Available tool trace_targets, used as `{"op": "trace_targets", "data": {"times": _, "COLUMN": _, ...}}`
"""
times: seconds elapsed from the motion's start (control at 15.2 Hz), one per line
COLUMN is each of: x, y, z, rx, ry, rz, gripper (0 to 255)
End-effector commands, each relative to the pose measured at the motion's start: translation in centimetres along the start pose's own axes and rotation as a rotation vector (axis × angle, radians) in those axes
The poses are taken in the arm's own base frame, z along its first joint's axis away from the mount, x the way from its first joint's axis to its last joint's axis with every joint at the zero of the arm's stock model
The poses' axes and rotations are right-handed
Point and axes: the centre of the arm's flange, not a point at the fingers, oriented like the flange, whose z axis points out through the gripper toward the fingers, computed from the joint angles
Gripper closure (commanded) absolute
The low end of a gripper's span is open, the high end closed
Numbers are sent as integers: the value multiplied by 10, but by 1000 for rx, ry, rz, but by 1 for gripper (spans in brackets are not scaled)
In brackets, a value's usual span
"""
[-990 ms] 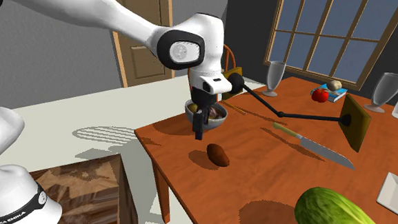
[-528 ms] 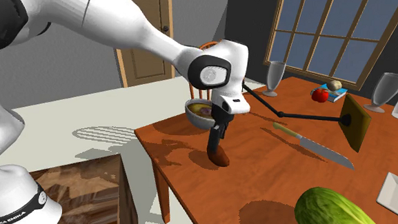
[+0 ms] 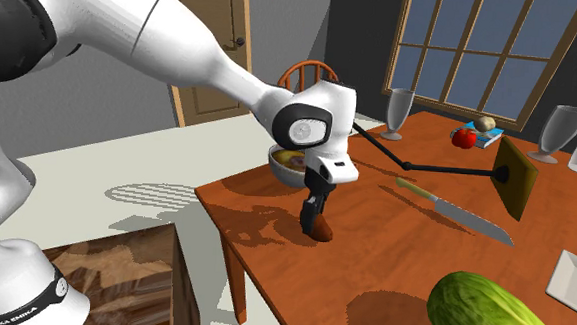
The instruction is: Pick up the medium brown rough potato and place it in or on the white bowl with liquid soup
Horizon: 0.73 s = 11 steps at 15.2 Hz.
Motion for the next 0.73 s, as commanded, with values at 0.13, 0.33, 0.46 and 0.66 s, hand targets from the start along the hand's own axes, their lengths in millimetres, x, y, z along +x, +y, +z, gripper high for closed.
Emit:
{"op": "trace_targets", "data": {"times": 0.13, "x": 0, "y": 0, "z": 2, "rx": 0, "ry": 0, "rz": 0, "gripper": 0}}
{"op": "trace_targets", "data": {"times": 0.33, "x": 0, "y": 0, "z": 2, "rx": 0, "ry": 0, "rz": 0, "gripper": 0}}
{"op": "trace_targets", "data": {"times": 0.46, "x": 0, "y": 0, "z": 2, "rx": 0, "ry": 0, "rz": 0, "gripper": 255}}
{"op": "trace_targets", "data": {"times": 0.66, "x": 0, "y": 0, "z": 2, "rx": 0, "ry": 0, "rz": 0, "gripper": 255}}
